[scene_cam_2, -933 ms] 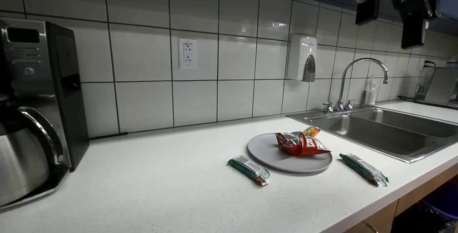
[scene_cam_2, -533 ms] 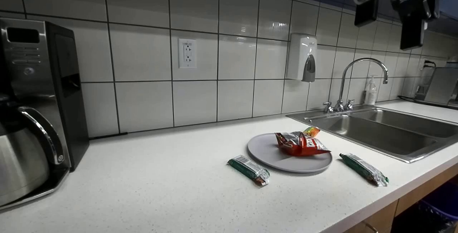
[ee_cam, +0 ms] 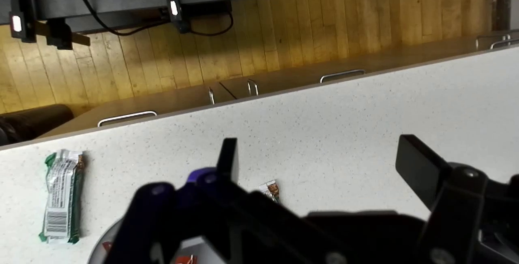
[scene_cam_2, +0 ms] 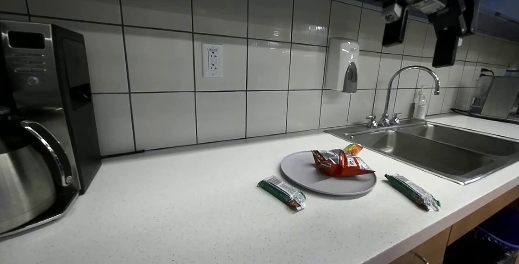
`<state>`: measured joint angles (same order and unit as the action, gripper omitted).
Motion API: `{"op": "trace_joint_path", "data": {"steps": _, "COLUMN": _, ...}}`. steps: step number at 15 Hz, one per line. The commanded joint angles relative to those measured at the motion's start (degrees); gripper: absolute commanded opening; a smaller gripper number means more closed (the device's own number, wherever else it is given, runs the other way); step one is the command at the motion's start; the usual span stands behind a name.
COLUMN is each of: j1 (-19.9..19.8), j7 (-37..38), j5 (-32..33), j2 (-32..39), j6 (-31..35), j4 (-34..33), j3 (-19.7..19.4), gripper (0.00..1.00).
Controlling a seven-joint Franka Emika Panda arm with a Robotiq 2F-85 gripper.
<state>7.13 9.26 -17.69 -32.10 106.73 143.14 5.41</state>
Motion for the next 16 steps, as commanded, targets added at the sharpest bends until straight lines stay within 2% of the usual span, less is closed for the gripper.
{"op": "trace_joint_path", "data": {"steps": 1, "j1": -1.86, "j7": 2.48, "j5": 0.87, "j2": -0.63, "j6": 5.38, "j4": 1.90, "j3": 1.37, "gripper": 1.00}}
{"op": "trace_joint_path", "data": {"steps": 6, "j1": -3.32, "j7": 2.00, "j5": 2.76, "j2": 1.65, "j6": 11.51, "j4": 2.47, "j3": 0.52, "gripper": 1.00}}
{"op": "trace_joint_path", "data": {"steps": 16, "j1": -6.38, "j7": 0.36, "j5": 9.07, "j2": 10.19, "j6": 19.02, "j4": 0.81, "j3": -2.30, "gripper": 1.00}}
